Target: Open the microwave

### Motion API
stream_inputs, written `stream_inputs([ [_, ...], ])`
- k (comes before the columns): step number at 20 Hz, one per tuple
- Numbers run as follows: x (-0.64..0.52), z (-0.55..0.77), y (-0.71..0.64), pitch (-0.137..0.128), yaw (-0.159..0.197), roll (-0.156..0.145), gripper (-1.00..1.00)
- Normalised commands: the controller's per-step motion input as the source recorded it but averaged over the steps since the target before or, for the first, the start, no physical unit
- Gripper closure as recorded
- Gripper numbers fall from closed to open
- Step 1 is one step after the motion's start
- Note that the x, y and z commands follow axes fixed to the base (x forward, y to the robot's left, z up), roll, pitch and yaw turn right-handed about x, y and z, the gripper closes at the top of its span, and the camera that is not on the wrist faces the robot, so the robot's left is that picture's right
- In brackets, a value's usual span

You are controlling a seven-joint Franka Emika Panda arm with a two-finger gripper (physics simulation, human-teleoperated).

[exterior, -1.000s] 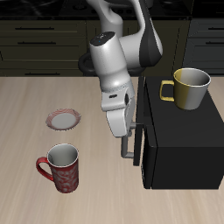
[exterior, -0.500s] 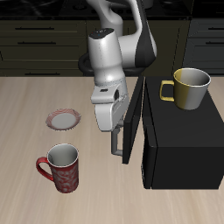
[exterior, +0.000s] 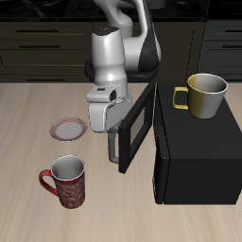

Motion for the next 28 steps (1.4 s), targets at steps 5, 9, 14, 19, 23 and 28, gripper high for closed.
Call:
stream_inputs([
  [5, -0.18, 0.08, -0.20, -0.054, -0.079, -0.031, 1.00],
  [9, -0.17, -0.02, -0.22, -0.059, -0.061, -0.049, 1.00],
  [14, -0.28, -0.02, -0.20, -0.052, -0.121, -0.060, 1.00],
  [19, -0.17, -0.02, 0.00, -0.010, -0.089, -0.033, 1.00],
  [23, -0.26, 0.04, -0.10, -0.003, -0.144, -0.067, 1.00],
  [28, -0.23, 0.03, -0.05, 0.000, -0.076, -0.030, 1.00],
])
